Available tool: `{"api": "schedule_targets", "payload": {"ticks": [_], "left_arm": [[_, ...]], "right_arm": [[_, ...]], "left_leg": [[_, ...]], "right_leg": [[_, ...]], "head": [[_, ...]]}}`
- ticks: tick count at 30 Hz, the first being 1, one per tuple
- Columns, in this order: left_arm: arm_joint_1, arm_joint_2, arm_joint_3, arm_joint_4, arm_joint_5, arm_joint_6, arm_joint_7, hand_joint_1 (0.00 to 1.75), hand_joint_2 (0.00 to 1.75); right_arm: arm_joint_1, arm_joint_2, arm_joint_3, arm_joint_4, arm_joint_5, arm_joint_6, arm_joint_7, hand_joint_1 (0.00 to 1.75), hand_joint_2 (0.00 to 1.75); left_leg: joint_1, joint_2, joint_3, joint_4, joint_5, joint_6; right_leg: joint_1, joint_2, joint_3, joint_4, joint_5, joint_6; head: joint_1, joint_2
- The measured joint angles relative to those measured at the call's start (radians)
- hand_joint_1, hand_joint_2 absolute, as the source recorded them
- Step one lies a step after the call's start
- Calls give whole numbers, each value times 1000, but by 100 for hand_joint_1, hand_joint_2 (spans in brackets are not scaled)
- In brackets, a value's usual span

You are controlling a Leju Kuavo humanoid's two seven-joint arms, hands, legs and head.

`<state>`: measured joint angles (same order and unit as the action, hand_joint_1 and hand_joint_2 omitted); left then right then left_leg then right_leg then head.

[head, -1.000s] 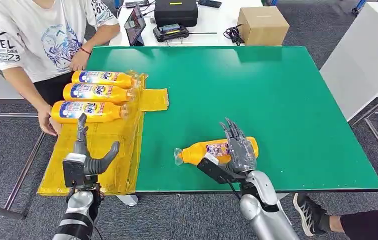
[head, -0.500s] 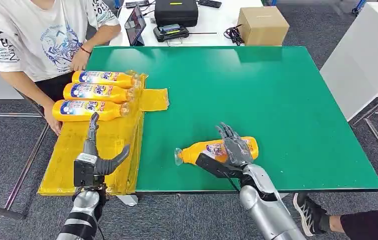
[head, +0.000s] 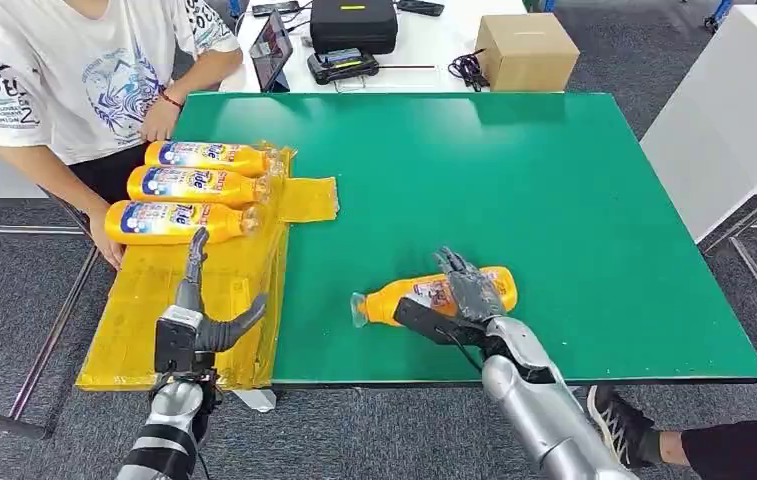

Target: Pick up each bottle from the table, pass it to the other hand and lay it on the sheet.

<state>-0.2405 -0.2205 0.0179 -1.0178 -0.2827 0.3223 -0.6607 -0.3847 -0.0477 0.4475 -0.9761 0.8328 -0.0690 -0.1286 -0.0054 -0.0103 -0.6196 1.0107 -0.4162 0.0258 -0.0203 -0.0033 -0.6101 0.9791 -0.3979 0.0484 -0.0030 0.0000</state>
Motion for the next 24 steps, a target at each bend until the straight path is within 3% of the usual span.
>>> {"api": "schedule_targets", "payload": {"ticks": [9, 24], "left_arm": [[-30, -1, -14, 43, 11, -29, 8, 0, 175], [-51, -2, -26, 90, 36, -51, 23, 0, 175]], "right_arm": [[-156, -55, 74, 146, -87, 205, -30, 0, 175], [-238, -105, 171, 211, -171, 275, -28, 0, 175]], "left_leg": [[0, 0, 0, 0, 0, 0], [0, 0, 0, 0, 0, 0]], "right_leg": [[0, 0, 0, 0, 0, 0], [0, 0, 0, 0, 0, 0]], "head": [[0, 0], [0, 0]]}}
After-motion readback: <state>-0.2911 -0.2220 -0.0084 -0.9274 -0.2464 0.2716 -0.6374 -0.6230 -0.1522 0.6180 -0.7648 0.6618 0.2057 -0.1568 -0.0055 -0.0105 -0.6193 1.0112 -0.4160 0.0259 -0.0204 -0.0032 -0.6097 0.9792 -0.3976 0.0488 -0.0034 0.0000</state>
